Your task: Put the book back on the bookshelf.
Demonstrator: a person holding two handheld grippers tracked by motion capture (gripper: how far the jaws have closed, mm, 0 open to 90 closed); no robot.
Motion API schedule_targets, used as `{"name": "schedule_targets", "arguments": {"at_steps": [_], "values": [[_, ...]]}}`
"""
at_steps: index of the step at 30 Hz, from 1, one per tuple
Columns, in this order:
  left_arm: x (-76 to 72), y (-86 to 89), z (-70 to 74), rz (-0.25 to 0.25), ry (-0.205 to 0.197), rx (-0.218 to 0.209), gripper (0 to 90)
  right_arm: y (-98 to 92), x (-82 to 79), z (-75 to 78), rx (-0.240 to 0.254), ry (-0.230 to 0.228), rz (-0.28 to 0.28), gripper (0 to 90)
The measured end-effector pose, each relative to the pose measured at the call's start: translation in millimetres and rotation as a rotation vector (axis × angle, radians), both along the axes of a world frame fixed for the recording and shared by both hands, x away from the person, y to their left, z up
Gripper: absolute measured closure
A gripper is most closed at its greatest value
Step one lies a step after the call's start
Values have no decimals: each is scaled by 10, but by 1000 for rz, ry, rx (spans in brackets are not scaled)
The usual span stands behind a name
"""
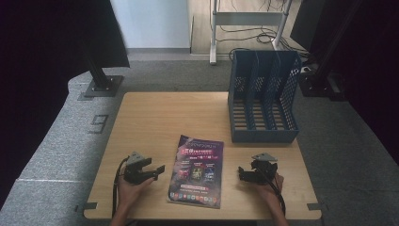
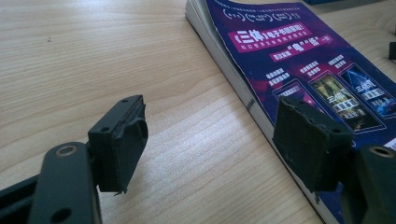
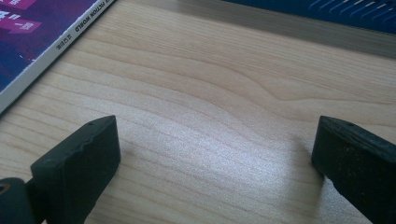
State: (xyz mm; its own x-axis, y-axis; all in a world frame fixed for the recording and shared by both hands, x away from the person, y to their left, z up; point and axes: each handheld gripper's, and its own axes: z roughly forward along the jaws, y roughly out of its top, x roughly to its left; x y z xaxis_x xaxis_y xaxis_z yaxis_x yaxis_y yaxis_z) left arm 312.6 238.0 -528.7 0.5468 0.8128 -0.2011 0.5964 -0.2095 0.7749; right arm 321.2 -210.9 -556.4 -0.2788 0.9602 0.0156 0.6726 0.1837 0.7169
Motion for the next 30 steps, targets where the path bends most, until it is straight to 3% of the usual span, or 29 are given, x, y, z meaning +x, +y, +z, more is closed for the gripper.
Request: {"name": "schedule_targets", "arguments": {"at_steps": [9,14,21,30], "values": [[8,-26,-8,-8,4,6,258,-3,-20,5,0,-5,-7,34],[7,-27,-3,-9,3,7,259,11,-31,28,8,-5,-17,109],[17,-38,-6,-9,6,8,259,55,-64,134,76,-65,19,130],[29,-63,-24,-12,11,21,260,218,-64,200,98,-105,78,130]]}}
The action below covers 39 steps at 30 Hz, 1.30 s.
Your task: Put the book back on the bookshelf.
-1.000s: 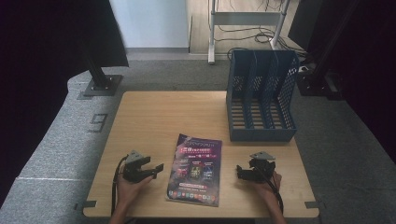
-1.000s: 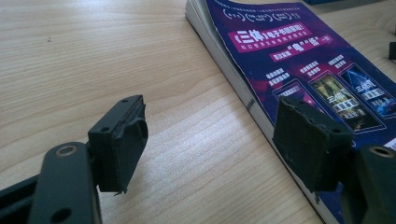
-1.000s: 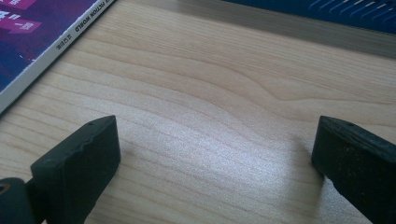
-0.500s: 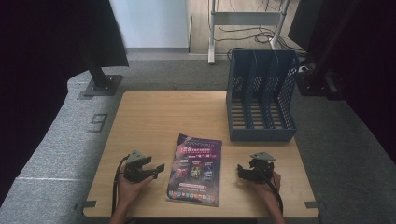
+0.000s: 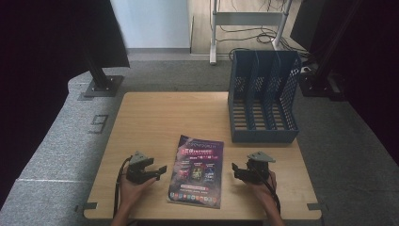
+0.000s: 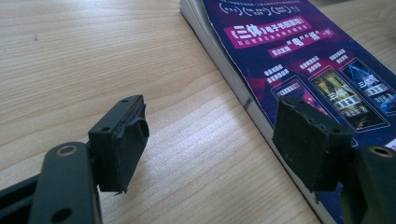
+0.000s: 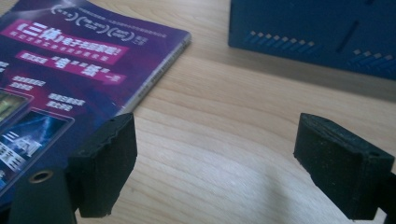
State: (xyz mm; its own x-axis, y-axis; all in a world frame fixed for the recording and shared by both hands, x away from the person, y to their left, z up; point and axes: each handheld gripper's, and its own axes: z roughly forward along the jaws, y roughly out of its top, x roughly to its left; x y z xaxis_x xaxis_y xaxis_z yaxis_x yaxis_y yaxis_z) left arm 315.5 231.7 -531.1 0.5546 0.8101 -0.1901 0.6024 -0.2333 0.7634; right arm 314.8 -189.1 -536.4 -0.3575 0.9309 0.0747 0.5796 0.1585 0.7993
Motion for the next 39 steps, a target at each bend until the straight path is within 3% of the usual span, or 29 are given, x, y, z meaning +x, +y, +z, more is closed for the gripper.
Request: {"name": "schedule_targets", "arguments": {"at_steps": [6,16,24,27,39], "values": [[8,7,2,8,3,3,260,135,54,37,46,6,39,130],[41,-9,25,13,-5,14,260,523,229,80,53,6,92,131],[112,-64,-31,16,19,27,259,649,317,28,51,22,105,128],[127,-102,-36,20,28,32,259,701,340,-47,37,47,120,124],[154,-286,63,-14,2,39,259,793,325,-164,21,87,126,116]]}}
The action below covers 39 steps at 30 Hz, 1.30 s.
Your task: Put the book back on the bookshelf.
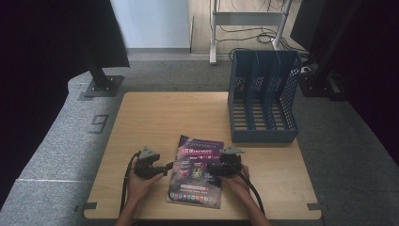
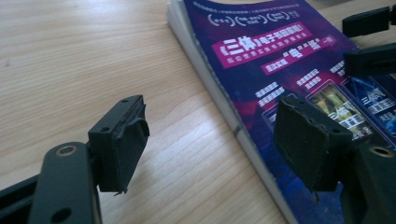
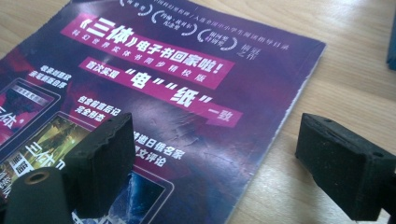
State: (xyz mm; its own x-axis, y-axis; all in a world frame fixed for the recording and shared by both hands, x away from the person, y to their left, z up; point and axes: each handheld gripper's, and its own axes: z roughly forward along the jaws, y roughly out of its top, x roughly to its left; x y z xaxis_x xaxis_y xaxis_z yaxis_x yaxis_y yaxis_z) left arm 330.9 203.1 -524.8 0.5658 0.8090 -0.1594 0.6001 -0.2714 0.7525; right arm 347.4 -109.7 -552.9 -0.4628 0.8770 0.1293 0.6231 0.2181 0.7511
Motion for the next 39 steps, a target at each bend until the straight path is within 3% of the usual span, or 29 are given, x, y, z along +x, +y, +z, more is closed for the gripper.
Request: {"name": "schedule_targets", "arguments": {"at_steps": [7,18,25,32,39], "values": [[12,-81,-21,-28,2,11,258,24,-1,-10,-6,-10,-4,120],[71,-145,-42,-29,15,20,256,37,-12,-8,-3,-14,11,156],[184,-257,-44,-48,25,22,258,42,-16,-8,-7,-16,8,160],[286,-346,-109,-65,58,25,249,45,-19,-7,-10,-17,5,161],[275,-370,-168,-73,74,26,231,42,-35,-7,-7,-23,0,179]]}}
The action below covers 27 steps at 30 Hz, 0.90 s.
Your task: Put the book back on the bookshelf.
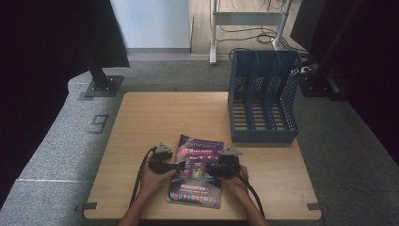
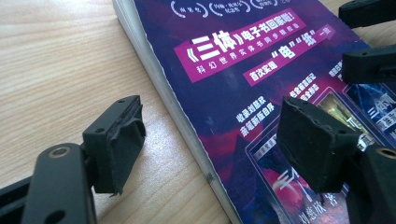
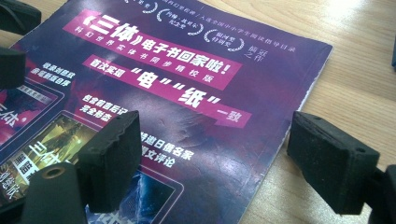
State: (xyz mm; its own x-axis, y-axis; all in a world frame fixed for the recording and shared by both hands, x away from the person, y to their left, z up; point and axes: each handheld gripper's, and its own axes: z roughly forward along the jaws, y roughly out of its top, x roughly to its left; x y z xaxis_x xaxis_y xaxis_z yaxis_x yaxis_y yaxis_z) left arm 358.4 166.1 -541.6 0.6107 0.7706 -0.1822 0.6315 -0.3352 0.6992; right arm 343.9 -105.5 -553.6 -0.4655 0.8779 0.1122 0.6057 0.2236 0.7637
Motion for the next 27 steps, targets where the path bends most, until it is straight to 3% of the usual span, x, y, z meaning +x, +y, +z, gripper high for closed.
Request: {"name": "schedule_targets", "arguments": {"at_steps": [10,16,22,27], "values": [[36,-126,-27,-12,11,-21,218,11,-20,4,-14,-15,1,189],[32,-174,-33,3,3,-13,185,3,-14,3,-2,-2,-5,188],[40,-133,-40,15,21,-65,187,-2,-10,1,0,1,-4,187],[36,-135,-42,20,20,-67,189,-5,-8,1,1,4,-3,186]]}}
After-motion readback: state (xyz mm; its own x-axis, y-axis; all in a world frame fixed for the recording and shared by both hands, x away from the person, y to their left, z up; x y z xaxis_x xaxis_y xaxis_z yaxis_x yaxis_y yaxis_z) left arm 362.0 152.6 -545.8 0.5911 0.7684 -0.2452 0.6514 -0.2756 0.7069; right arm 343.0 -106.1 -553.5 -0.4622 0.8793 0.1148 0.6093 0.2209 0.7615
